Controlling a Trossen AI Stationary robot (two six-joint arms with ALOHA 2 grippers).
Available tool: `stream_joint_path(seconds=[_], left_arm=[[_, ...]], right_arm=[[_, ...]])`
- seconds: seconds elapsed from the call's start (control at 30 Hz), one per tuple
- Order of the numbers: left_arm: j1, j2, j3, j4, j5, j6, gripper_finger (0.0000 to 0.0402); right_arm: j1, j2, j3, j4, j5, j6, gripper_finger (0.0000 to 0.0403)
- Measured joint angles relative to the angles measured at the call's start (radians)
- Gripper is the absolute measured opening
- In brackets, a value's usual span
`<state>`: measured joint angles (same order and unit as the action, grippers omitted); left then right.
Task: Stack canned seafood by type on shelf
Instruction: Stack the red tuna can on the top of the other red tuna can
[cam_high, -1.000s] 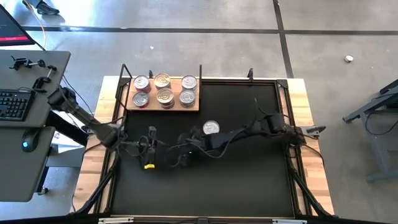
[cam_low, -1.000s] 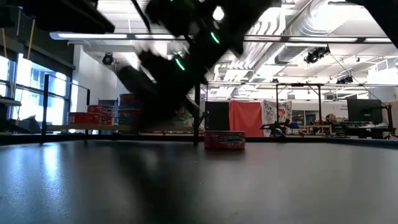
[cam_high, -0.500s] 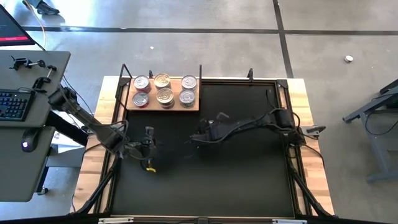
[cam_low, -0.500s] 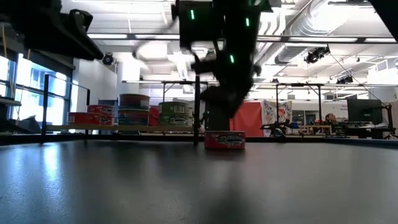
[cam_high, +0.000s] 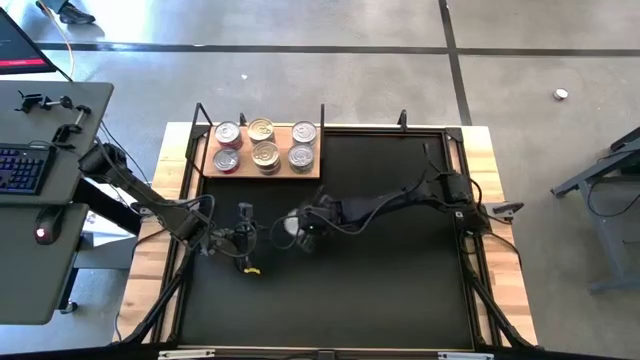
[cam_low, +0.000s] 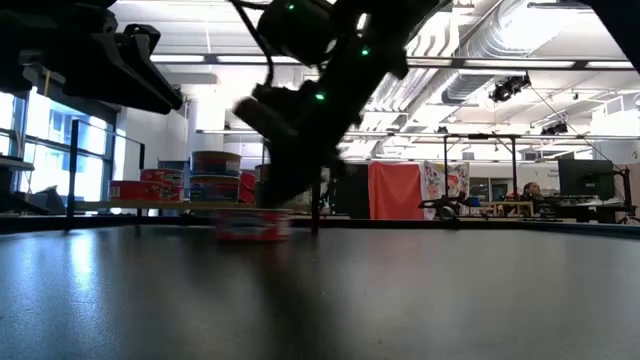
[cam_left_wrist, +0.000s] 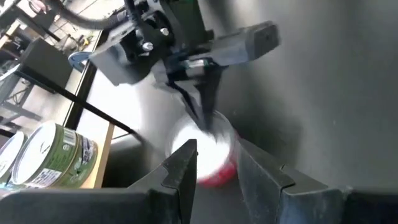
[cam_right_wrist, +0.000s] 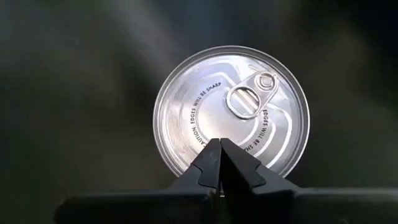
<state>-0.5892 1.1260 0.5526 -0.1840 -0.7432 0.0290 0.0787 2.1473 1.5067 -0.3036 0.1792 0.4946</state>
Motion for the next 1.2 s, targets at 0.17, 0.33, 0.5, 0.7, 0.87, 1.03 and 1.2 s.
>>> stream_joint_path(seconds=[0.17, 0.33, 0.5, 0.7, 0.87, 1.03, 1.2], left_arm=[[0.000, 0.003, 0.000, -0.034, 0.009, -0.047, 0.0104], [0.000, 0.003, 0.000, -0.110, 0.021, -0.180, 0.0104], [-0.001, 0.003, 0.000, -0.104, 0.145, -0.219, 0.0104], [0.002, 0.024, 0.000, -0.097, 0.132, -0.237, 0.0104], [0.017, 0.092, -0.041, 0.060, -0.040, -0.174, 0.0104], [0.059, 0.145, -0.116, 0.223, -0.028, -0.108, 0.0116], [0.061, 0.188, -0.189, 0.365, -0.007, -0.022, 0.0150]], right_arm=[[-0.017, 0.076, 0.000, 0.244, -0.012, -0.010, 0.0000], [-0.029, 0.156, -0.002, 0.570, -0.006, -0.047, 0.0000], [-0.016, 0.129, -0.004, 0.685, 0.035, -0.131, 0.0000], [0.065, 0.033, -0.002, 0.579, 0.210, -0.290, 0.0000], [0.147, -0.031, -0.002, 0.365, 0.457, -0.369, 0.0000], [0.204, -0.062, -0.002, 0.073, 0.558, -0.260, 0.0000], [0.241, -0.062, -0.060, 0.009, 0.577, -0.140, 0.0000]])
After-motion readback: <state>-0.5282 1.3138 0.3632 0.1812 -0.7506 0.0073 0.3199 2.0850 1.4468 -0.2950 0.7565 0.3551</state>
